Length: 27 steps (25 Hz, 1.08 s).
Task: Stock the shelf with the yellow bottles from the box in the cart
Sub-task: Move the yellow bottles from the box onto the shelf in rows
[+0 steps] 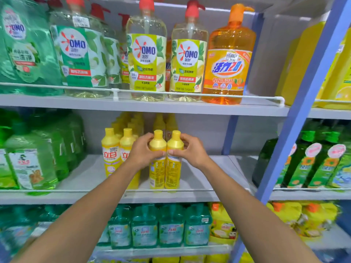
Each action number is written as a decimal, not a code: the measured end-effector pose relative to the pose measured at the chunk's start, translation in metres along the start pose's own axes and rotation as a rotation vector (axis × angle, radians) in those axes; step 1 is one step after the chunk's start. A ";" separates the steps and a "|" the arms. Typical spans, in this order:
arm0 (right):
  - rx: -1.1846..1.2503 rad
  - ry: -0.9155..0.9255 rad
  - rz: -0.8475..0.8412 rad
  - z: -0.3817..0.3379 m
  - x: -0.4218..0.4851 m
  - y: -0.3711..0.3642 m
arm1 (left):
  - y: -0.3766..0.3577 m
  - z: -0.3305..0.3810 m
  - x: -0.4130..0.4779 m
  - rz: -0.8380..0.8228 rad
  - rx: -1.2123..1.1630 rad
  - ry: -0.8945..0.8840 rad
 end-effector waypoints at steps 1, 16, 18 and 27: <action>0.035 -0.009 0.015 0.007 -0.001 -0.003 | -0.001 -0.006 0.001 0.009 -0.022 -0.001; 0.237 -0.188 0.123 0.087 -0.058 -0.052 | -0.061 -0.095 -0.041 -0.133 -0.287 0.113; 0.196 -0.223 0.213 0.090 -0.060 -0.051 | -0.059 -0.097 -0.038 -0.063 -0.256 0.134; 0.195 -0.149 -0.109 0.073 -0.049 -0.050 | -0.072 -0.107 -0.048 -0.304 -0.363 0.137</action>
Point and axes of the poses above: each hand's wrist, its own x-axis towards the middle knuckle, its own y-axis out of the back of the hand, z = x × y, the point moved 10 cm from there along x, towards the middle knuckle, and after that the axes turned 8 degrees about -z, right-handed, at the moved point
